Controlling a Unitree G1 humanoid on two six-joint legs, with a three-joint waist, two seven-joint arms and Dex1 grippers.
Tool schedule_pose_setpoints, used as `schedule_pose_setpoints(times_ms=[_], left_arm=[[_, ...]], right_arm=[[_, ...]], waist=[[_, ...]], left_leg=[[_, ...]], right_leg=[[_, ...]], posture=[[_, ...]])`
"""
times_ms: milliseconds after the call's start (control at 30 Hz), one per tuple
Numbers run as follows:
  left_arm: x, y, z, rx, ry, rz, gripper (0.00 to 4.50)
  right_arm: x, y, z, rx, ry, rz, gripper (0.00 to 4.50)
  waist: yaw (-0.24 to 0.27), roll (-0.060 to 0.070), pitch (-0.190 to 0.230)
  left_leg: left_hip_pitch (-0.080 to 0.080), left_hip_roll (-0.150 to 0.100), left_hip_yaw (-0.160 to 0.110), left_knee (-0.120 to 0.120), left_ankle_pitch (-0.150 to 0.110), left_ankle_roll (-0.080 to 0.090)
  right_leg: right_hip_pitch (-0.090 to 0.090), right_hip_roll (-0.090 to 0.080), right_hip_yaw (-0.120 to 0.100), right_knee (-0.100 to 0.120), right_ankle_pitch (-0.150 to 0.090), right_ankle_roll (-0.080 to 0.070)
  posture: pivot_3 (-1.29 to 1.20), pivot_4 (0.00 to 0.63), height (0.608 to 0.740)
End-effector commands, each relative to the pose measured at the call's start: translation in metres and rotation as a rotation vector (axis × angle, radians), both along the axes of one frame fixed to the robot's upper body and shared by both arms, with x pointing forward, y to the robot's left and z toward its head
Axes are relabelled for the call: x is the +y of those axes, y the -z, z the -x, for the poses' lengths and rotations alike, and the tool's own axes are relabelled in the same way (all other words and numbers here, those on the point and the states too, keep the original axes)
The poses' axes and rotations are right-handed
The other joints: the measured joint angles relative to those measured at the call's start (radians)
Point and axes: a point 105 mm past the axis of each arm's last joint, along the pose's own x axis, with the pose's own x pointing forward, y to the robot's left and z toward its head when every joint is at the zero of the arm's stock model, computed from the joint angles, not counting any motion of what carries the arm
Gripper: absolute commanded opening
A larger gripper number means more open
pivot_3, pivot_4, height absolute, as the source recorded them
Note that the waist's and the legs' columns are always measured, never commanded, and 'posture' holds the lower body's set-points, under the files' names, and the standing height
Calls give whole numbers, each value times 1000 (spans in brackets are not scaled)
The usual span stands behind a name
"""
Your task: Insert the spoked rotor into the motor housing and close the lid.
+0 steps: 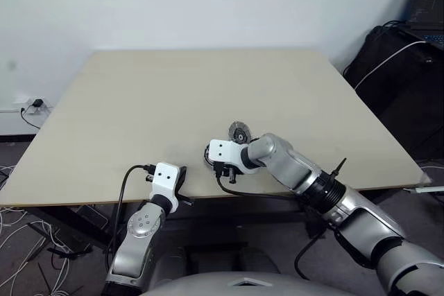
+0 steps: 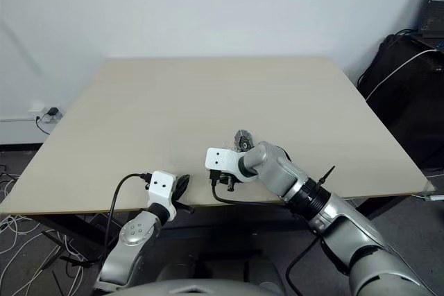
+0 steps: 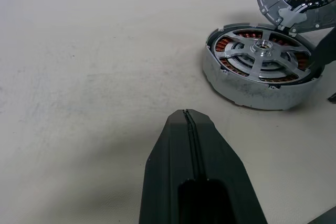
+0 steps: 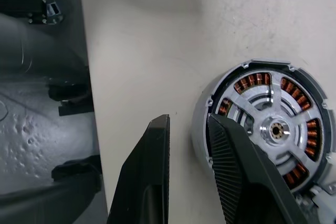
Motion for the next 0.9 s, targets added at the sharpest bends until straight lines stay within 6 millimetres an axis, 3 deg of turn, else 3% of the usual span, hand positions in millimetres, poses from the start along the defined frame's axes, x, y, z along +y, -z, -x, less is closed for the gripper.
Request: schedule_pose_setpoints(times_ms=[33, 633, 800, 900], left_arm=[[-2, -12, -4, -51, 1, 14, 0], [-1, -12, -4, -51, -4, 14, 0], [-2, -12, -5, -53, -1, 13, 0], [-1, -12, -4, -52, 0, 12, 0]], right_arm=[[3, -7, -8, -46, 7, -17, 1237], [-9, 7, -26, -37, 90, 24, 1237], [-9, 10, -24, -31, 83, 31, 104], [-8, 10, -23, -27, 87, 23, 101]], waist=[[3, 0, 0], [5, 0, 0], [6, 0, 0], [6, 0, 0]], left_leg=[[0, 0, 0, 0, 0, 0], [1, 0, 1, 0, 0, 0], [2, 0, 1, 0, 0, 0], [2, 0, 3, 0, 0, 0]], right_leg=[[0, 0, 0, 0, 0, 0], [1, -1, 0, 2, 0, 0], [1, -3, -2, 2, 0, 0], [0, -4, -2, 2, 0, 1]], posture=[[0, 0, 740], [0, 0, 740], [0, 0, 740], [0, 0, 740]])
